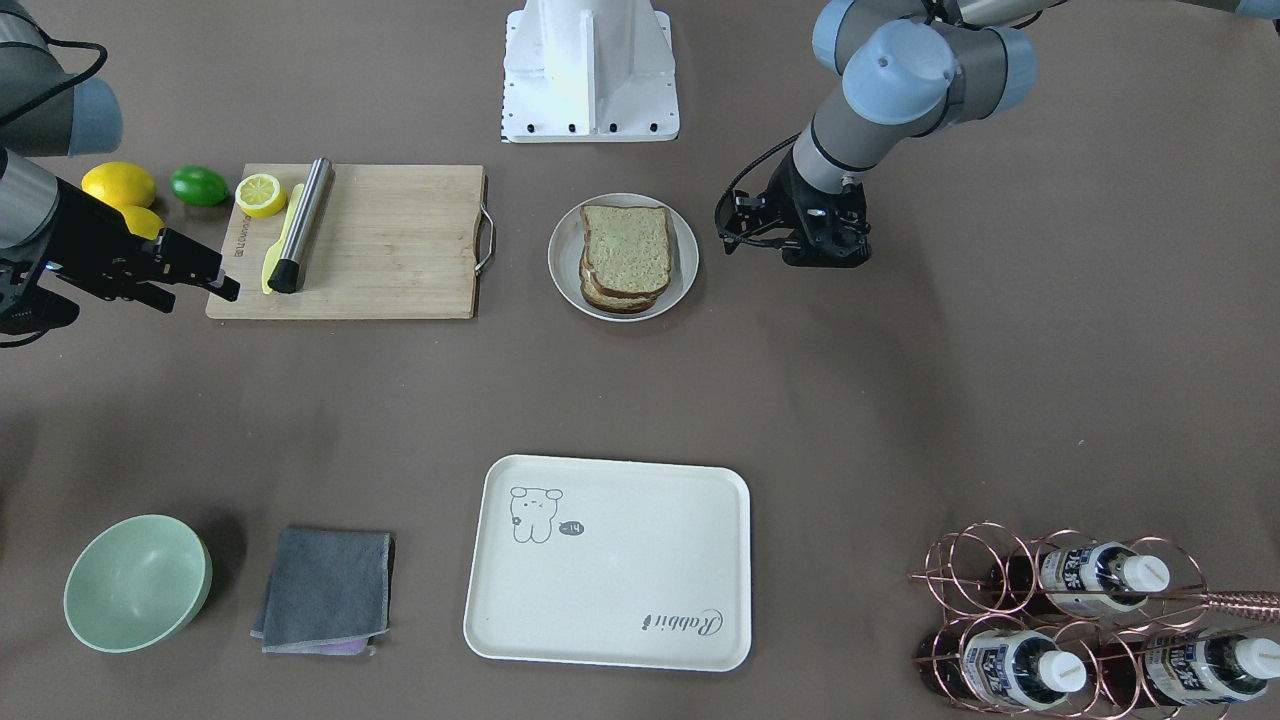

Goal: Make sandwich and place on tray
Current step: 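Withdraw the right arm while the left arm moves toward the plate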

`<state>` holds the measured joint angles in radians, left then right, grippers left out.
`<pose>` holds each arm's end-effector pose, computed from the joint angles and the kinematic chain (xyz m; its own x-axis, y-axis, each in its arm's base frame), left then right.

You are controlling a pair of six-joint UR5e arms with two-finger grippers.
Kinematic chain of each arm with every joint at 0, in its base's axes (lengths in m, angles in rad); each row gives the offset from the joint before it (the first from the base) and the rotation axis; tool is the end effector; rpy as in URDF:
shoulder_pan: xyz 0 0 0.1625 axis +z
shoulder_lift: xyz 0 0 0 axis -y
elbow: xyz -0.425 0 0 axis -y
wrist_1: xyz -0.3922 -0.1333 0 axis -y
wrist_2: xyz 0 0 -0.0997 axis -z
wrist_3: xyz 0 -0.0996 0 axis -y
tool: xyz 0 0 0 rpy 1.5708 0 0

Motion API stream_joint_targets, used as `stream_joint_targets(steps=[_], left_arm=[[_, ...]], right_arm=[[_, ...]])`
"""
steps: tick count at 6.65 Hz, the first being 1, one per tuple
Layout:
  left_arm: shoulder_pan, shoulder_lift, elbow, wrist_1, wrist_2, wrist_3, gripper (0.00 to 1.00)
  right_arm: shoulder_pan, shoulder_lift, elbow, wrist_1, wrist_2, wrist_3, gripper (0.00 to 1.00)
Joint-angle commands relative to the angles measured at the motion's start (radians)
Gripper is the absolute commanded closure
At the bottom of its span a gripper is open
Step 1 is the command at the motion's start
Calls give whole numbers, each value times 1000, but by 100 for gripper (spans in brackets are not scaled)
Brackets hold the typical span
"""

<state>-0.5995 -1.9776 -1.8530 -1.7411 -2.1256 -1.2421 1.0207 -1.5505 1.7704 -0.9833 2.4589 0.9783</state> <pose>0.4499 -0.4053 0.2832 0.5587 -0.0495 -0.8279 -0.0319 0.9962 -0.0811 -0.2166 -0.4604 0.4733 0.4365 0.0379 0.8989 -0.0012 0.9991 -0.0415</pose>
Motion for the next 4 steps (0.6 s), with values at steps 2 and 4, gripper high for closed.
stream_joint_targets(steps=[2,4], left_arm=[[62,-46,40,-6,36,-5,23],[63,-47,46,-5,39,-5,23]], right_arm=[[74,-114,4,-59,-20,-283,0],[114,-114,18,-205,-75,-421,0]])
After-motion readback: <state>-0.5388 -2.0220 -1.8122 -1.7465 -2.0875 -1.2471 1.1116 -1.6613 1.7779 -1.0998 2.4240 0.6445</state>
